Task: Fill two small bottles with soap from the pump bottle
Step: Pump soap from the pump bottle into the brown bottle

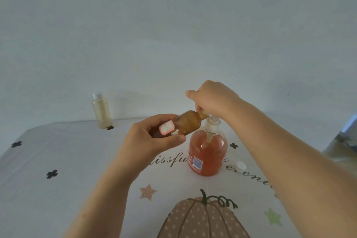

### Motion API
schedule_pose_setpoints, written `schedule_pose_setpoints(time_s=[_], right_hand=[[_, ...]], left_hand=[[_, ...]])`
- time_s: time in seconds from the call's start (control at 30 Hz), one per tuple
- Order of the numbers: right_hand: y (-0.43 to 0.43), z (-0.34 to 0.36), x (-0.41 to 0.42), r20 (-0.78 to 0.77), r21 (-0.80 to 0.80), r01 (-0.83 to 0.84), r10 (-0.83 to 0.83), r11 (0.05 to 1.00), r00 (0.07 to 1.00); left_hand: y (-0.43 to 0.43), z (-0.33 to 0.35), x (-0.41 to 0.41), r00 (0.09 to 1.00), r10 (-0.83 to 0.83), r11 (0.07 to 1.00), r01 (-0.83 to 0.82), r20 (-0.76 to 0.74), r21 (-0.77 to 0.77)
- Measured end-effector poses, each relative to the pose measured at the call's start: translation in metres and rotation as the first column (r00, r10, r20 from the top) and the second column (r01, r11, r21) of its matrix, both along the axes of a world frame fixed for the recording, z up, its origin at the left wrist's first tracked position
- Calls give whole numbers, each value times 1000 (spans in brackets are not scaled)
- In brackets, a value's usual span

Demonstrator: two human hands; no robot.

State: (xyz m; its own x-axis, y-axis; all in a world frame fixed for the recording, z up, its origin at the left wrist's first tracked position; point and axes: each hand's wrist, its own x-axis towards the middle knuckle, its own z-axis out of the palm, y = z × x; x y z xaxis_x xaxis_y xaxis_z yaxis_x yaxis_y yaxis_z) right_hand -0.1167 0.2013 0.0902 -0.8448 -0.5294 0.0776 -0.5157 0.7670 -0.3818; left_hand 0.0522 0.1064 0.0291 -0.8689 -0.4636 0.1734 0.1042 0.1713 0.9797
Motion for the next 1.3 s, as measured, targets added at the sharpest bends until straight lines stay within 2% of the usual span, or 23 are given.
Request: schedule_pose_setpoints(time_s=[0.37, 0.63, 1.1, 1.3], right_hand=[[0, -9, -3, 16, 12, 7, -8, 1000, 1000], [0, 3, -1, -58, 64, -11, 15, 998, 998], [0, -13, 0, 14, 19, 17, -17, 1000, 1000], [1, -3, 1, -34, 15, 19, -19, 1000, 999]], left_hand=[[-4, -3, -1, 1000, -7, 1000, 7, 17, -5], [-1, -1, 0, 1000, -2, 1000, 2, -8, 23], [-5, -7, -4, 999, -13, 1000, 13, 31, -9], [-2, -5, -2, 1000, -7, 1000, 7, 4, 1]])
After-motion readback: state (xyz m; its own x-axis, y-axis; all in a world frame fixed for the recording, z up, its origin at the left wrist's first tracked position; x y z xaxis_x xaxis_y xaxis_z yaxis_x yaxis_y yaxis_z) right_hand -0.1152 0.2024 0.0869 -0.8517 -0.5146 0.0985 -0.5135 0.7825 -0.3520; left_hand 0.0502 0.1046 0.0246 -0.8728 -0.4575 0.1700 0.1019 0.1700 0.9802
